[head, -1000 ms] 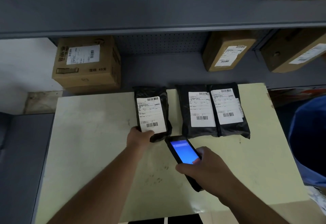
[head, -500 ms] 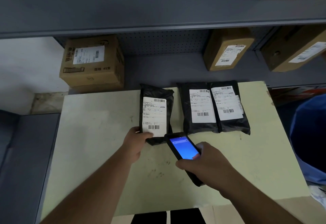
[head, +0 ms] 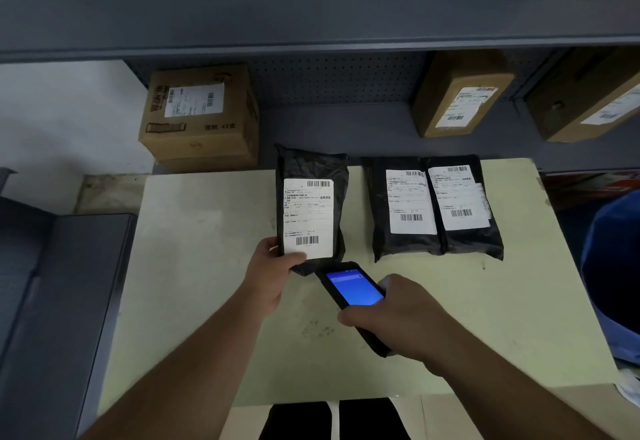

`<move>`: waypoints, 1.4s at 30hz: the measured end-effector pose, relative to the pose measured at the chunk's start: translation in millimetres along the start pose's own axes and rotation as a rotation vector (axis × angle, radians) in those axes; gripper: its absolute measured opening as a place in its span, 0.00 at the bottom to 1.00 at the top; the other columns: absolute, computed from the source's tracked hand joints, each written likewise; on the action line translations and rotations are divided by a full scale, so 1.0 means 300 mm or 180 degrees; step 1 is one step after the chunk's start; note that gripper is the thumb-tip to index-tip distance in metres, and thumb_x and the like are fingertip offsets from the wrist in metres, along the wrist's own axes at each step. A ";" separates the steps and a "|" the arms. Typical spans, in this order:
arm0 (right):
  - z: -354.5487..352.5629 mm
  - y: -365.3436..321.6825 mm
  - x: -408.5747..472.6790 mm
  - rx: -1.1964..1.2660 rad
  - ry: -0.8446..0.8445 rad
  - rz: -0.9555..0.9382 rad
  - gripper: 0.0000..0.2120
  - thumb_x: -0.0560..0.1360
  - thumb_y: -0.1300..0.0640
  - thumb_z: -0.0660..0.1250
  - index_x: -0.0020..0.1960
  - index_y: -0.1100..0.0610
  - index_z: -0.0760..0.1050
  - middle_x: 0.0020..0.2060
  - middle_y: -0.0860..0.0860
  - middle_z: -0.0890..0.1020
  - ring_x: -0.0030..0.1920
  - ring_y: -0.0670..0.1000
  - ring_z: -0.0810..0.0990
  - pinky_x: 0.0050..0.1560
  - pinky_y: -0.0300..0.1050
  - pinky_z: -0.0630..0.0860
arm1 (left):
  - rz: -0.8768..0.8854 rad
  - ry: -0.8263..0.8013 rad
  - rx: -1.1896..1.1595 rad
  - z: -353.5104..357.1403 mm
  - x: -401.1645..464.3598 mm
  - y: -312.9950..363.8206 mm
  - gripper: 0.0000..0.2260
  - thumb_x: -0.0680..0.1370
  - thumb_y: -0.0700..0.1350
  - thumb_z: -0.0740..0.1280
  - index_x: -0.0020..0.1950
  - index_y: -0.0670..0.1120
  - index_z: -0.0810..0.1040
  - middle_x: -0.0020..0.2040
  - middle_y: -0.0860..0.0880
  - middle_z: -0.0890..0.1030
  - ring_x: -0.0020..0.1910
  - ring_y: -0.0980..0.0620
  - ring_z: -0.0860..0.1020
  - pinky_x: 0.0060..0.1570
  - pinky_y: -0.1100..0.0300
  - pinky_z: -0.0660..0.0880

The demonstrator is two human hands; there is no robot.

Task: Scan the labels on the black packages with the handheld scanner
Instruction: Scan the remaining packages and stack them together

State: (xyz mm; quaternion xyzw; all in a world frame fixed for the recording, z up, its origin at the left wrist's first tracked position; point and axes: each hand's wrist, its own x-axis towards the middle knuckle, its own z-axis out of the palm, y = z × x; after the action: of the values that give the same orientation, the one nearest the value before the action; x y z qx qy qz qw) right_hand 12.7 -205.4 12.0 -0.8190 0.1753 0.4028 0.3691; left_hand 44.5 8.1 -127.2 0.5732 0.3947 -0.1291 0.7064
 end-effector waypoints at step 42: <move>-0.118 0.093 0.000 0.0554 0.0186 0.0056 0.27 0.60 0.42 0.79 0.52 0.55 0.76 0.39 0.50 0.80 0.33 0.51 0.76 0.36 0.45 0.75 | -0.0110 -0.0429 -0.0180 0.266 -0.057 0.054 0.21 0.75 0.27 0.71 0.66 0.39 0.75 0.56 0.43 0.87 0.52 0.49 0.86 0.47 0.62 0.80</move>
State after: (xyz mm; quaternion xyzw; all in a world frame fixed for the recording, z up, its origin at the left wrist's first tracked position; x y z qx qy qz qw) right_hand 15.2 -250.5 13.2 -0.7937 0.2275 0.3651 0.4301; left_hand 76.3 -64.3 -101.0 0.5362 0.3597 -0.1684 0.7449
